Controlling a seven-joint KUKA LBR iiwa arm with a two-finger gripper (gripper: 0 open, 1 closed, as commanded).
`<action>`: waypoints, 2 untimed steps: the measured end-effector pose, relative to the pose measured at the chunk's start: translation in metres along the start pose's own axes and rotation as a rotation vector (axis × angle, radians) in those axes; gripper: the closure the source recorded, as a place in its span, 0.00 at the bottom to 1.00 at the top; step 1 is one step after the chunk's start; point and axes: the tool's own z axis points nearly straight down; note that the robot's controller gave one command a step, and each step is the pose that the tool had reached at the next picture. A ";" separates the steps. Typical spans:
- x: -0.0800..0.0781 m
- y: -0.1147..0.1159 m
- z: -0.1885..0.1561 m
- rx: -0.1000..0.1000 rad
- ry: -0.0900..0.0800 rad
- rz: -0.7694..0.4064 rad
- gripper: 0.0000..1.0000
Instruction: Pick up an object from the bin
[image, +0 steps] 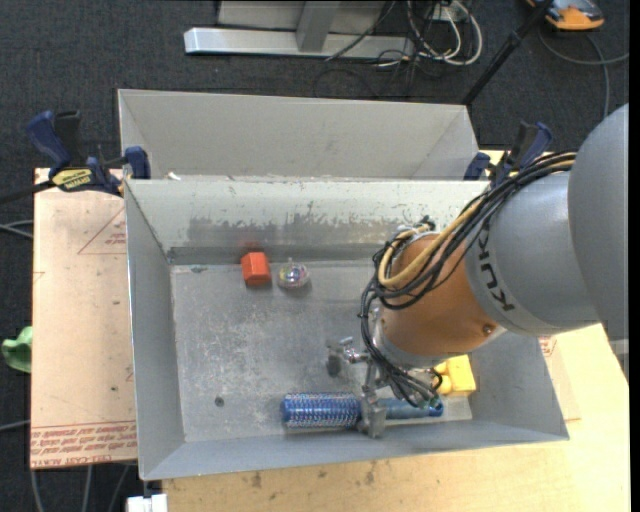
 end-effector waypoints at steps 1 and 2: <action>0.003 0.001 -0.001 -0.002 0.013 -0.003 1.00; -0.002 -0.038 -0.078 -0.002 0.009 -0.411 1.00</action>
Offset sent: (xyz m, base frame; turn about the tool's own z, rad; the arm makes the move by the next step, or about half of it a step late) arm 0.0000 0.0000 0.0000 0.0000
